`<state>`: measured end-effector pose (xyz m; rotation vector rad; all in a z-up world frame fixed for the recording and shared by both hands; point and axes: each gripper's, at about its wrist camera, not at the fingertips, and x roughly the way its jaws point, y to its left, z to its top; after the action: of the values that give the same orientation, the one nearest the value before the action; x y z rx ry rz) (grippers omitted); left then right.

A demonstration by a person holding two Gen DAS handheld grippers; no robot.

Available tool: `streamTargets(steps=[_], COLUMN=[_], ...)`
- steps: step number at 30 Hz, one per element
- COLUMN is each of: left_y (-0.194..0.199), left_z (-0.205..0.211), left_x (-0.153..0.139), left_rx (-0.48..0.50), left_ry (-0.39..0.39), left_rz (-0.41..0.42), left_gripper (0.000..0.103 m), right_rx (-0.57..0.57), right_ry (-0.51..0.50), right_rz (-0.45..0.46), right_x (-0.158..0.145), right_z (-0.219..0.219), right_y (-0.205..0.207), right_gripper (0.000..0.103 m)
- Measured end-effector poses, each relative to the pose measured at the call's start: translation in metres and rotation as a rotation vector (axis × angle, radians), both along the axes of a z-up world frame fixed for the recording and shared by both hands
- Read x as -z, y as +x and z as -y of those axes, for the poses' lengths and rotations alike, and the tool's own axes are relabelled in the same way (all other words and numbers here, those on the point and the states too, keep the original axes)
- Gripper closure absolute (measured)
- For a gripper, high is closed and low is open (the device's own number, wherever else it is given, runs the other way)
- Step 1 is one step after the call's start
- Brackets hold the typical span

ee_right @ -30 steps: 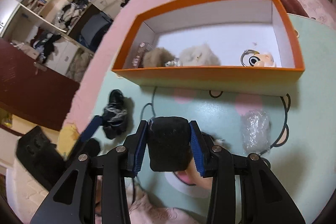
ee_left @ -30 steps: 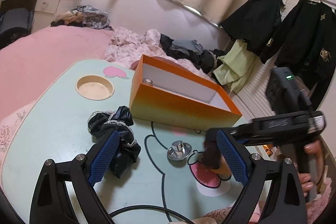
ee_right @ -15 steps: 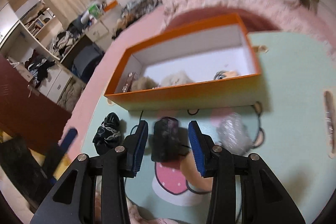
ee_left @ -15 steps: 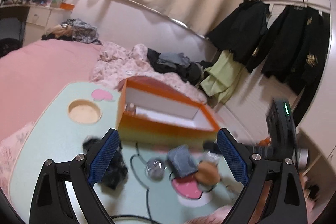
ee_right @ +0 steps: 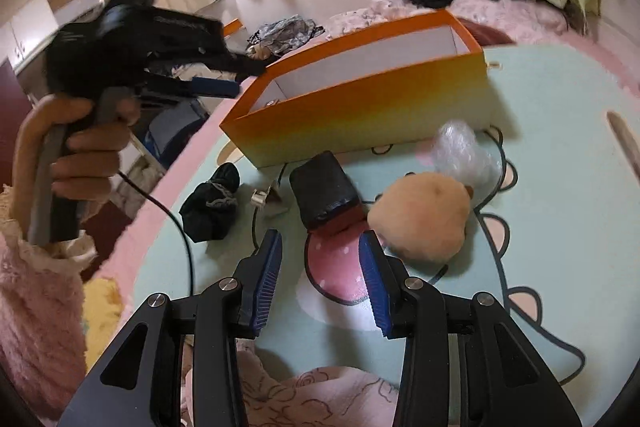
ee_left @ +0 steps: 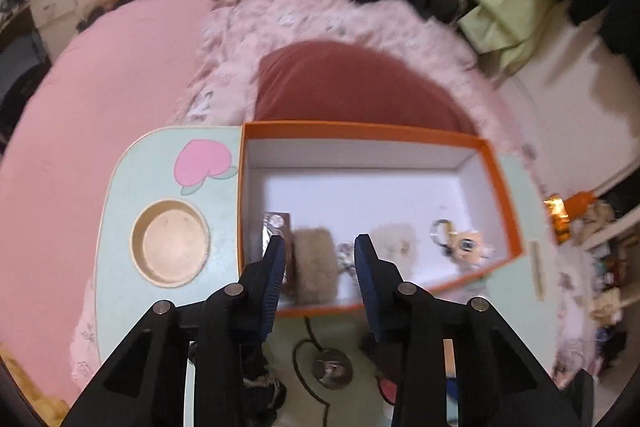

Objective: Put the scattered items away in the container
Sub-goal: 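Grasp brown printed small box with left tool, place on table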

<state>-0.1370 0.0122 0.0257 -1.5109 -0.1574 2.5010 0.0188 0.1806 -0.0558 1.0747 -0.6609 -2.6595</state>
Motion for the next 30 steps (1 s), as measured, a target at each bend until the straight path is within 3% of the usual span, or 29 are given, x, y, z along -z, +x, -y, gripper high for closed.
streamTargets(steps=[4, 15, 19, 22, 30], left_y=[-0.007, -0.017, -0.021, -0.021, -0.022], left_z=[-0.009, -0.027, -0.026, -0.024, -0.016], left_x=[0.009, 0.023, 0.022, 0.019, 0.019], left_rx=[-0.042, -0.058, -0.066, -0.016, -0.05], left_ry=[-0.108, -0.275, -0.253, -0.139, -0.187], left_rz=[-0.011, 0.029, 0.037, 0.047, 0.033], left_gripper=[0.069, 0.072, 0.072, 0.072, 0.072], right_rx=[0.027, 0.018, 0.022, 0.017, 0.018], right_ry=[-0.09, -0.107, -0.12, -0.124, -0.131], right_rz=[0.006, -0.009, -0.011, -0.006, -0.002], right_x=[0.006, 0.003, 0.004, 0.006, 0.007], right_z=[-0.017, -0.019, -0.02, -0.019, -0.019], right_y=[0.002, 0.004, 0.005, 0.005, 0.004], right_gripper=[0.062, 0.062, 0.062, 0.062, 0.062])
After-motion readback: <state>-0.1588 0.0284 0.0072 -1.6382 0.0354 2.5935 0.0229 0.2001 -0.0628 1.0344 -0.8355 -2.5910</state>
